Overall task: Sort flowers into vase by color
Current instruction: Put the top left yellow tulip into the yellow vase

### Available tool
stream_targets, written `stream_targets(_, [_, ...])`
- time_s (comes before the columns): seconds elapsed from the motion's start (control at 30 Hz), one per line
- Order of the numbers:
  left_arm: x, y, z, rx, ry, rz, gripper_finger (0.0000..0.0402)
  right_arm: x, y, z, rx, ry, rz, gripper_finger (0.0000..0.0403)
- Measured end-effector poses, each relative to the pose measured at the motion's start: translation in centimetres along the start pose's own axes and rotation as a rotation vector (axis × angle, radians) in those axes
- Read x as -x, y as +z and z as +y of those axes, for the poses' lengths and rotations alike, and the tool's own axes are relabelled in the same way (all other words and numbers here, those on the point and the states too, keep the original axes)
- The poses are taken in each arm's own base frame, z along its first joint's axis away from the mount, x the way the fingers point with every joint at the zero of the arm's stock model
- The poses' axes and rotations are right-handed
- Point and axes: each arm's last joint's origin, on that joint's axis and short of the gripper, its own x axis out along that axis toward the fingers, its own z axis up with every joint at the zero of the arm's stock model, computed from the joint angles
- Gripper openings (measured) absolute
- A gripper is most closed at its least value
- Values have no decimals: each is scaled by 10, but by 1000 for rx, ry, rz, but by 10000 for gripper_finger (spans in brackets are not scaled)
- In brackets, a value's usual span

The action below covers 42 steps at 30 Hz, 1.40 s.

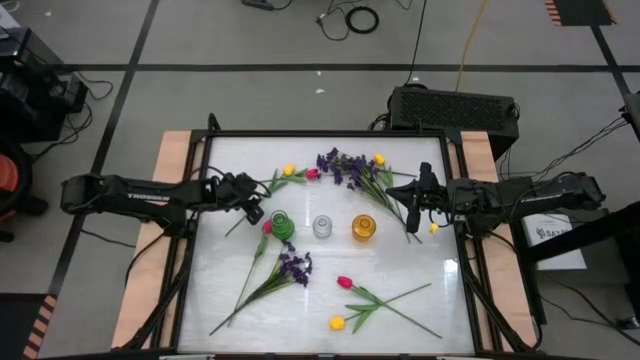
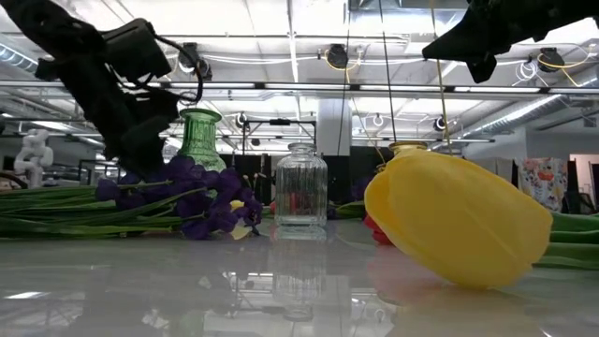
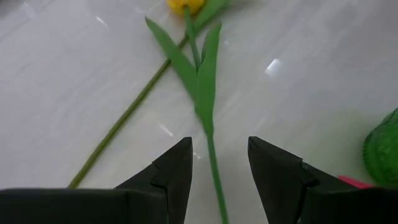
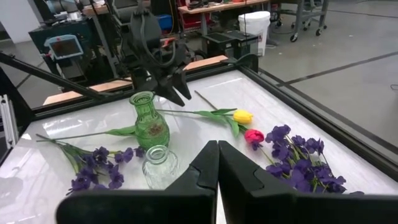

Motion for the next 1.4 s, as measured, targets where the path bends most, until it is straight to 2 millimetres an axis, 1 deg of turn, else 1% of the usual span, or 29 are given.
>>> stream_targets(0.3, [-9,-15,0,-57,5,10,164,0,0,0,1,0,1,0])
stream_targets(0.53, [-12,-17,-4,-79,34,2,164,0,0,0,15,0,1,0])
stream_targets(0.8, [-23,-22,-6,-104,82,40,164,0,0,0,16,0,1,0])
stream_targets(1.1, [-31,-22,-8,-119,88,48,162,0,0,0,21,0,1,0])
stream_targets(1.2, [-31,-22,-8,-99,86,50,145,0,0,0,21,0,1,0])
stream_targets(1.4, [-31,-23,-8,-79,79,53,70,0,0,0,21,0,1,0])
